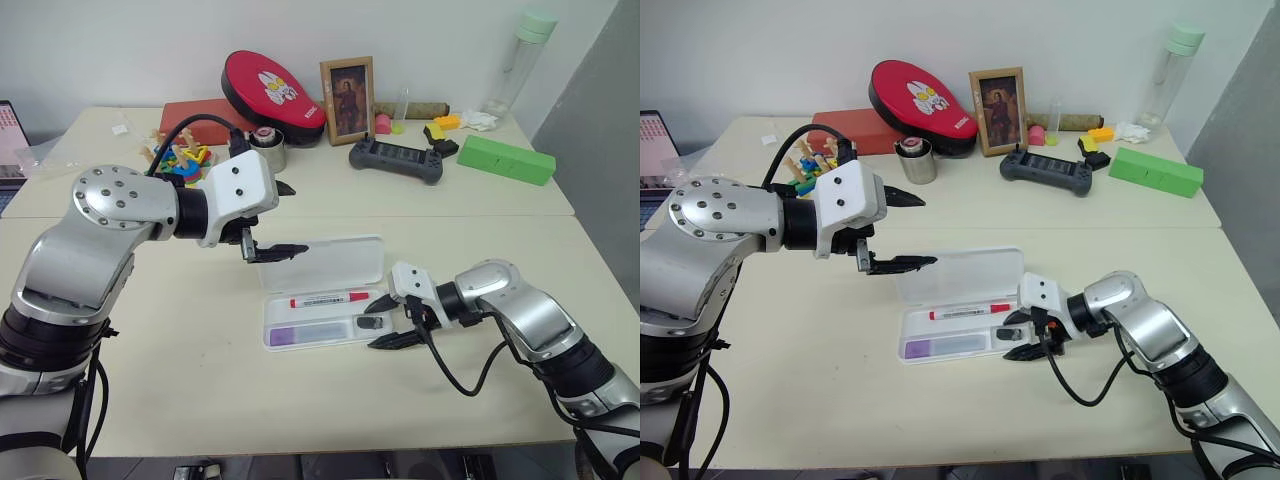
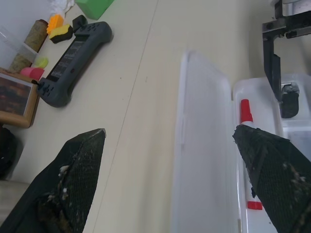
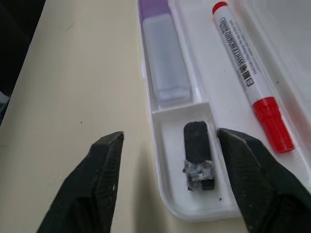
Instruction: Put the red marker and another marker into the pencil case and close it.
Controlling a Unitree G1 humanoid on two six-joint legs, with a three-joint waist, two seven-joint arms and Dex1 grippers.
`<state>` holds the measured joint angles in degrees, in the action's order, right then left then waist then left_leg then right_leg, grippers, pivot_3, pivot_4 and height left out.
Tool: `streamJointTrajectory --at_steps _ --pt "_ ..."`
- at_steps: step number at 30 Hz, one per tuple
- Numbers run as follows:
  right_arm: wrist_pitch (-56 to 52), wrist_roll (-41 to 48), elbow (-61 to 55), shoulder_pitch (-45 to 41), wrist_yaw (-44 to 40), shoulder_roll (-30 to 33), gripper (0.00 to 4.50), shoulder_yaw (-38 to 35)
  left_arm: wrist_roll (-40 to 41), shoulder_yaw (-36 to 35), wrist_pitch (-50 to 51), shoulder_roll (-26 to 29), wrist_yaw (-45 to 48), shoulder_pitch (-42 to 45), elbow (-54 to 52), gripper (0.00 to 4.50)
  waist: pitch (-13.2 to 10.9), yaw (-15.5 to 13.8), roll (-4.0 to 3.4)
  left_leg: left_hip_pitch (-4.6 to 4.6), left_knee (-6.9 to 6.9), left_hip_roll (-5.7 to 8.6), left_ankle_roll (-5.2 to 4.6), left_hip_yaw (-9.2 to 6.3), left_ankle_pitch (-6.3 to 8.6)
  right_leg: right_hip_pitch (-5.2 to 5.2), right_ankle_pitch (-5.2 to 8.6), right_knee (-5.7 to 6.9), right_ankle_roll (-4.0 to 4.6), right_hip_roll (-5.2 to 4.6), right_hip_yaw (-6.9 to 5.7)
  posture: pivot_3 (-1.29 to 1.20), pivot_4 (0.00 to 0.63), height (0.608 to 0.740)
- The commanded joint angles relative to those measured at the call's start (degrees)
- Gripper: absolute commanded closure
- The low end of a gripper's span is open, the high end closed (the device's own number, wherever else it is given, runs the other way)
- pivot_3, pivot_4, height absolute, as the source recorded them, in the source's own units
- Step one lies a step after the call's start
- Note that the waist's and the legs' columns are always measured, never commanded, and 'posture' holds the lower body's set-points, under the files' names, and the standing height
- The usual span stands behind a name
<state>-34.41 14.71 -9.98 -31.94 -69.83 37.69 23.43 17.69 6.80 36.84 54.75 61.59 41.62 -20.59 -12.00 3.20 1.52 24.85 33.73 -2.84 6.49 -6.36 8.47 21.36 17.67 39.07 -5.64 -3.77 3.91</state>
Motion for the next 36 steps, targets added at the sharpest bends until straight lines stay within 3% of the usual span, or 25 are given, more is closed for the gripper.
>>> streamJointTrajectory --at_steps 1,3,9,18,21,29,30,36 --pt "-3.18 3.95 -2.60 -2.95 0.48 -0.58 0.42 -4.99 0.05 -1.92 -0.74 -0.23 -0.91 0.63 -1.13 0.00 0.00 -0.01 0.00 0.00 0.00 0.00 0.00 0.00 0.00 0.00 0.00 0.00 0.01 0.00 0.00 0.00 0.150 0.740" --pt "-5.28 6.07 -3.46 -3.97 0.50 -0.65 0.04 -6.79 0.41 -2.22 -0.43 -0.42 -1.17 0.47 -1.22 0.00 0.00 -0.01 0.00 0.00 -0.01 0.00 0.00 0.00 0.00 0.00 -0.01 -0.01 0.03 0.00 0.00 0.00 0.150 0.740" --pt "-8.89 9.52 -5.34 -5.32 0.93 0.08 0.04 -9.60 1.03 -3.07 -0.15 -0.41 -1.59 -0.09 -1.23 0.00 0.00 -0.01 0.00 0.01 -0.02 0.00 0.00 -0.01 0.00 0.00 -0.03 -0.02 0.05 0.00 -0.01 0.00 0.150 0.740" --pt "-6.08 9.88 -4.82 -6.98 1.83 3.98 0.04 -15.05 1.78 -8.95 1.51 0.05 -5.48 -3.81 -1.01 0.00 -0.01 -0.01 -0.01 0.01 -0.01 0.00 -0.01 0.00 0.01 0.02 -0.02 -0.02 0.05 0.00 0.00 0.00 0.150 0.740" --pt "-4.96 9.23 -2.98 -8.50 2.57 3.99 0.50 -15.70 2.01 -10.23 2.26 -0.04 -6.69 -5.61 -1.93 0.00 -0.01 0.02 -0.01 0.00 -0.02 0.00 -0.01 0.02 0.01 0.02 -0.02 -0.02 0.04 0.00 0.02 0.00 0.150 0.740" --pt "-2.65 8.23 1.08 -10.54 3.95 3.49 2.43 -15.31 2.10 -13.77 4.44 1.60 -8.77 -10.55 -3.51 0.00 -0.01 0.03 -0.01 0.01 -0.03 0.00 -0.01 0.02 0.01 0.03 -0.03 -0.05 0.07 0.00 0.02 0.00 0.150 0.740" --pt "-2.43 8.05 1.77 -10.89 4.28 3.30 2.44 -15.39 2.20 -14.39 4.82 1.82 -8.99 -11.15 -3.73 0.00 -0.01 0.05 -0.01 0.01 -0.04 0.00 -0.01 0.02 0.01 0.03 -0.03 -0.04 0.06 0.00 0.02 0.00 0.150 0.740" --pt "-0.62 6.62 5.30 -11.91 5.32 3.10 3.92 -15.29 2.28 -16.91 5.22 3.51 -9.07 -13.85 -4.01 0.00 -0.01 0.07 -0.01 0.01 -0.04 0.00 -0.01 0.03 0.01 0.04 -0.03 -0.04 0.07 0.00 0.03 0.00 0.150 0.740"
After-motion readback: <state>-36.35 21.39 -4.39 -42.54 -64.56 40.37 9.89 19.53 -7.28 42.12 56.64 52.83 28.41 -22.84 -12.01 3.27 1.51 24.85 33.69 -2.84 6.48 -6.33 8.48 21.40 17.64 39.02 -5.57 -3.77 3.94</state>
